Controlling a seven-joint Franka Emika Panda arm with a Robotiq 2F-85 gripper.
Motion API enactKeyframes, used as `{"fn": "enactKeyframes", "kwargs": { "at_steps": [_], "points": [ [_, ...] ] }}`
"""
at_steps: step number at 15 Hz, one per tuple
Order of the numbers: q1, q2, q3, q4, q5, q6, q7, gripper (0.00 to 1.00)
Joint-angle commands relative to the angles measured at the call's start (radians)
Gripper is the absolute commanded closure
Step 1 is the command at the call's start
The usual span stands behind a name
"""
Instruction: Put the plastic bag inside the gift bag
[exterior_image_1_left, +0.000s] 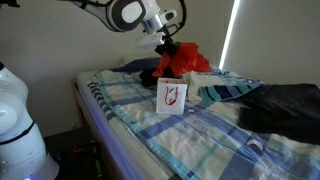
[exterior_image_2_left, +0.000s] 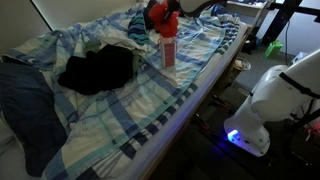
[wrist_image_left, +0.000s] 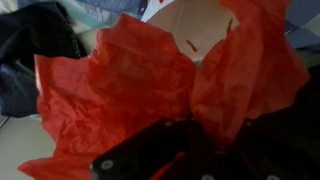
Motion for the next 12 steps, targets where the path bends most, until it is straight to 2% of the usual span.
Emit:
{"fn": "enactKeyframes", "kwargs": {
  "at_steps": [1,12],
  "points": [
    [0.008,-0.036,0.010,-0.029,0.021,-0.057,-0.036,0.99],
    [0.005,0.003,0.005,-0.012,0.033,-0.202,-0.051,0.99]
  ]
}}
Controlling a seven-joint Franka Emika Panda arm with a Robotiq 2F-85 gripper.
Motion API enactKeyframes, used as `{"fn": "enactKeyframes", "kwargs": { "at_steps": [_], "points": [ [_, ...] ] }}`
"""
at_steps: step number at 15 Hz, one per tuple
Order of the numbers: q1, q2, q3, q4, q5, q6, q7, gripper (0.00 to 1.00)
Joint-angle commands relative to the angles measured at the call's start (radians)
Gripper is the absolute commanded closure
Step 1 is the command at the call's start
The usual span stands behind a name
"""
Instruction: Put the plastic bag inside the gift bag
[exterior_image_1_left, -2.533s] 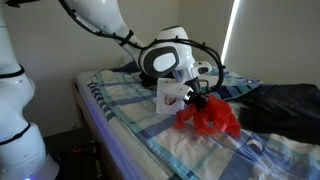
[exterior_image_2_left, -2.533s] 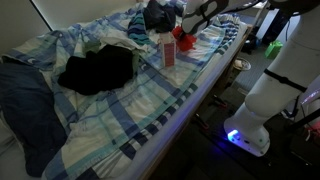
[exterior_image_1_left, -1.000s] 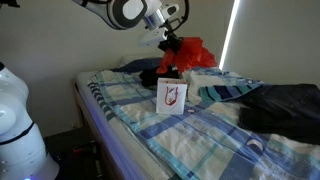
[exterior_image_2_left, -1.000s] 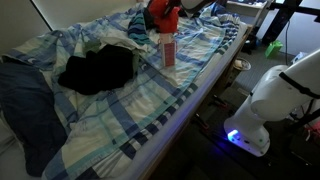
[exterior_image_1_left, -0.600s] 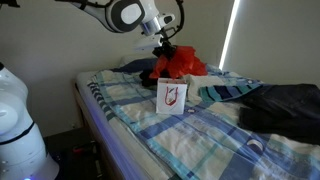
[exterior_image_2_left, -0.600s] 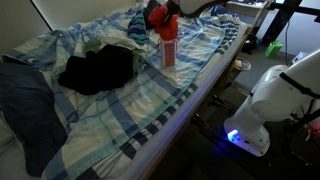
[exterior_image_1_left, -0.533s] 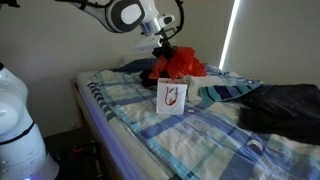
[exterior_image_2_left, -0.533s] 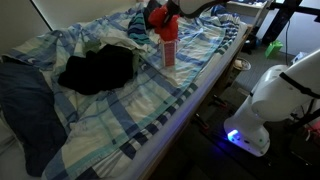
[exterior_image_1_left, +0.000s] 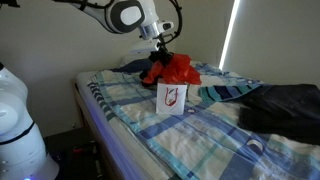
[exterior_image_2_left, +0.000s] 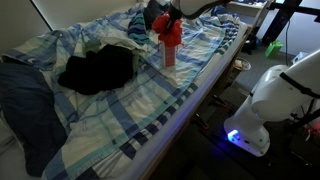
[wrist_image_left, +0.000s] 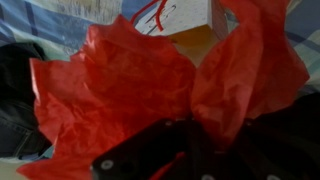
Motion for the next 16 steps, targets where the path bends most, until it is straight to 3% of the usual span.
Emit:
{"fn": "enactKeyframes", "kwargs": {
  "at_steps": [1,16],
  "points": [
    [-0.008,0.018,-0.003,0.014,0.032,-0.048,-0.051,0.99],
    [-0.056,0.182,0.010,0.140,0.016,-0.205,-0.077,0.99]
  ]
}}
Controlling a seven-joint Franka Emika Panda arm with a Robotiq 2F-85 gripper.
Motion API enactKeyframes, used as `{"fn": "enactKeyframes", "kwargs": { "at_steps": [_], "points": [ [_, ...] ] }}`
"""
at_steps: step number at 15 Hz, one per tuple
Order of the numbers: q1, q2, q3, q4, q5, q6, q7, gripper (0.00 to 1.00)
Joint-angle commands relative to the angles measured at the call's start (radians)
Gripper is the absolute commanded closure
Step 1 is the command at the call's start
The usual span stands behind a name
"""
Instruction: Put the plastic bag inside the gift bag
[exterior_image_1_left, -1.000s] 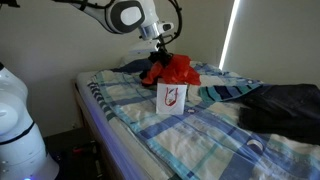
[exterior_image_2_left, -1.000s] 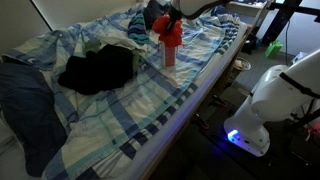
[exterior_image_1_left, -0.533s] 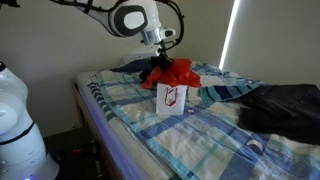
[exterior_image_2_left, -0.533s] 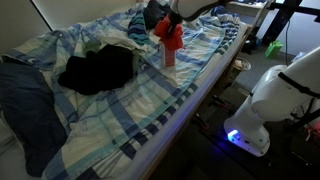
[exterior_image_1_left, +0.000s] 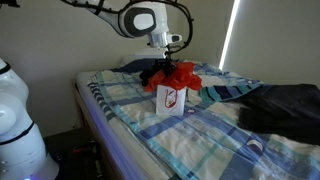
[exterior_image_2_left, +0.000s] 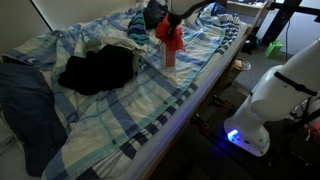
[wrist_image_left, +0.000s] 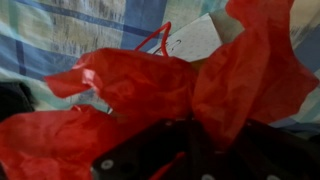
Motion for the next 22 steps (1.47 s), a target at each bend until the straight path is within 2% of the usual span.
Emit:
{"fn": "enactKeyframes", "kwargs": {
  "at_steps": [1,6,22],
  "points": [
    [-0.027,0.056,0.016,0.041,0.009,-0.044,-0.037,0.99],
    [-0.035,0.099,0.029,0.059,0.004,-0.069,-0.031,0.99],
    [-0.070,0.240,0.065,0.200,-0.069,-0.258,0.029,0.99]
  ]
}}
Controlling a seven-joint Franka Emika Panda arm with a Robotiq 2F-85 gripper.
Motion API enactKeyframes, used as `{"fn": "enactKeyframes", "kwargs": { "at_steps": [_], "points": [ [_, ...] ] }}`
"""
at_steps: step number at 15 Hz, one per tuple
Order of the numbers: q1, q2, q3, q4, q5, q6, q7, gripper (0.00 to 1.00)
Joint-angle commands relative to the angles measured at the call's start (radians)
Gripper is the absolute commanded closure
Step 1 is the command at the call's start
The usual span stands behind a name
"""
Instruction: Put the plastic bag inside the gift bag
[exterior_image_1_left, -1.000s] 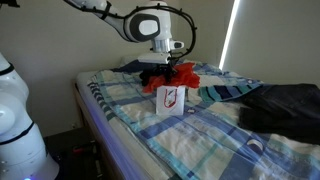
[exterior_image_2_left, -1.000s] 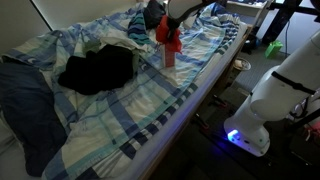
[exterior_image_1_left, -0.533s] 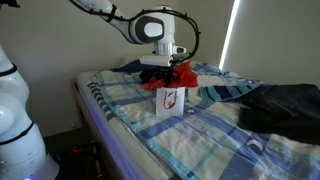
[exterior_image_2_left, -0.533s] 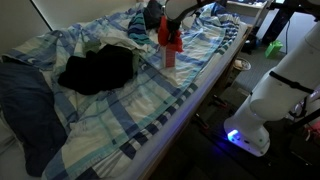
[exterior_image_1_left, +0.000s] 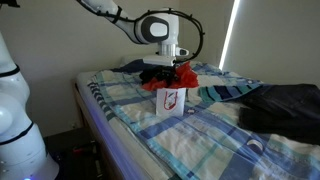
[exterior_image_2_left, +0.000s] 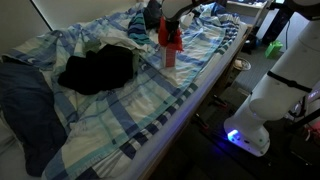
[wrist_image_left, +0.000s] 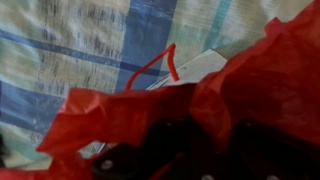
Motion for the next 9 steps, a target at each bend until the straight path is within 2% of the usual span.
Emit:
{"fn": "enactKeyframes", "kwargs": {
  "at_steps": [1,9],
  "points": [
    [-0.021,0.060,0.027,0.051,-0.039,-0.054,0.023,0.99],
    [-0.026,0.092,0.037,0.088,-0.063,-0.060,0.027,0.99]
  ]
}}
